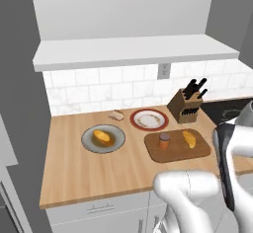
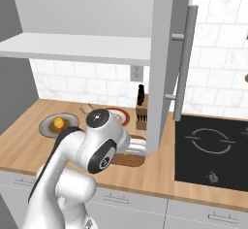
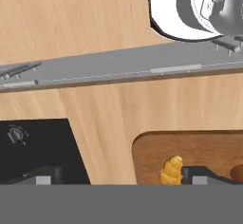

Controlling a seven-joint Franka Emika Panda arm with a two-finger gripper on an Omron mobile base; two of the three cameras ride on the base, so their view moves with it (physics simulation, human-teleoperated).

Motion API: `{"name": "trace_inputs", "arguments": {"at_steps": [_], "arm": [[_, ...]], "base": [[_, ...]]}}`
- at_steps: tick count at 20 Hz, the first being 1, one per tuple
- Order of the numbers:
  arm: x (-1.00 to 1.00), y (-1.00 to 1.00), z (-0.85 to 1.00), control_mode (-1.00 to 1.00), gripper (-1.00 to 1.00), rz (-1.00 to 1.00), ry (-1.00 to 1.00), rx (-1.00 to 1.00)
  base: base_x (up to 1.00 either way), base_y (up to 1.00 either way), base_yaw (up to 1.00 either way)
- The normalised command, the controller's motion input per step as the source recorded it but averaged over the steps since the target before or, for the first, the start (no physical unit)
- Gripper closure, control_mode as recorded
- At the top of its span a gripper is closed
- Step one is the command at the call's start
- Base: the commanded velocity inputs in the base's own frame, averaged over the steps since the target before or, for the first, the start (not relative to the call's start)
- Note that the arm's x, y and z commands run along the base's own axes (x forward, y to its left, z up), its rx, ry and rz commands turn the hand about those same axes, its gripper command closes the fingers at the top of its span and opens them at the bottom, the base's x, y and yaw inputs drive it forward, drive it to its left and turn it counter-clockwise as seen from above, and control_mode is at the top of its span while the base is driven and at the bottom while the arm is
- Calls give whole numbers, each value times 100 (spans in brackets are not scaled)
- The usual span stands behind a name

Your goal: From the different types of pastries on the counter, select a croissant and place it on the cutting board. Then retrieve a jar of jam from the cabinet and place it alongside the croissant on the cutting board.

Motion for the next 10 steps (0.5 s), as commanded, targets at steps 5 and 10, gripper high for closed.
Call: {"name": "trace_inputs", "arguments": {"at_steps": [5,10], "arm": [[-90,-13,22,-100,-100,0,-19,-5],[-52,1,0,-100,-100,0,-7,0]], "base": [[0,0,0],[0,0,0]]}}
